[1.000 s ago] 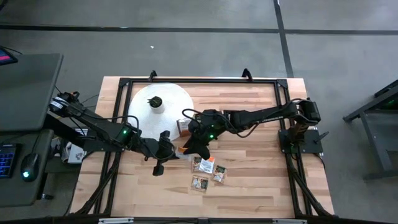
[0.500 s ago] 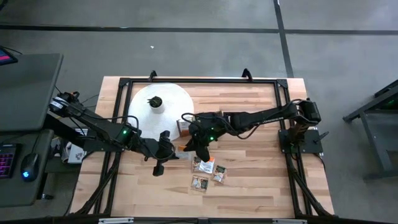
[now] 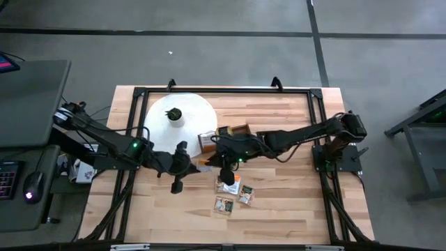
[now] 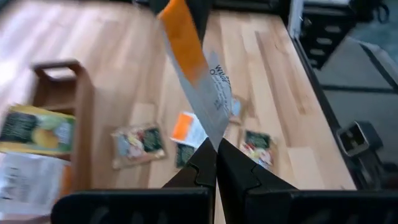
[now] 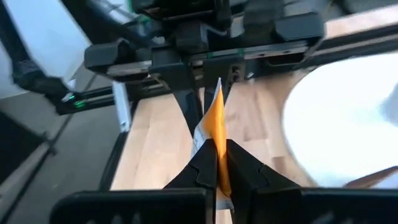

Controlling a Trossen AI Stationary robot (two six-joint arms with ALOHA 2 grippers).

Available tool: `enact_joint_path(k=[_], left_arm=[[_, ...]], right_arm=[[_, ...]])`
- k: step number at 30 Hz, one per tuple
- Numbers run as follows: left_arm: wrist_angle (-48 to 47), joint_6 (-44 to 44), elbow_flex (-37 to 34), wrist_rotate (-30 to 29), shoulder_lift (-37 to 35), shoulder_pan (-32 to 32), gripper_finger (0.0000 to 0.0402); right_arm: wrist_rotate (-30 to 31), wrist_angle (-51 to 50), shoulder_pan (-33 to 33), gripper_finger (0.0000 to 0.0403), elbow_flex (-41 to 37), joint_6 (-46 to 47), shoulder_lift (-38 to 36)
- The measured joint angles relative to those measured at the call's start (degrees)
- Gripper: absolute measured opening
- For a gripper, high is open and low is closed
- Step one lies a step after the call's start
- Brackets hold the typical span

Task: Pick & Place Tea
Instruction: Put the white tea bag into the left section of the wooden organizer

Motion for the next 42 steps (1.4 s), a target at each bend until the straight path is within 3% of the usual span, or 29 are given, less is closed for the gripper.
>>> enact_joint_path(k=[11,15,19,27,33,38,42], left_arm=[[2.5,4.6,0.2,-6.3,-5.4,0.0,0.0],[4.3,8.3,-0.2,-6.7,-6.7,-0.1,0.0],[6.6,11.6,0.0,-9.2,-7.8,0.0,0.0],[18.6,21.8,-0.1,-10.8,-8.0,0.0,0.0],[42.2,35.3,-0.1,-12.9,-8.0,0.0,0.0003],[60.2,44.3,0.0,-9.2,-8.0,0.0,0.0044],[63.2,46.0,0.8,-9.3,-7.9,0.2,0.0112]], right_arm=[[25.5,-0.7,6.7,0.0007,-0.1,-3.1,-5.6],[35.3,7.2,9.2,0.0007,0.1,-6.1,-6.8],[40.0,18.9,11.2,0.0007,-0.1,-12.9,-6.6],[40.2,47.6,14.2,0.0007,-0.1,-34.0,-6.6],[34.1,67.8,15.4,0.0007,-0.1,-44.7,-5.7],[30.7,70.8,14.1,0.0007,-0.1,-44.9,-5.3],[28.3,70.8,12.9,0.0007,-0.1,-43.1,-5.3]])
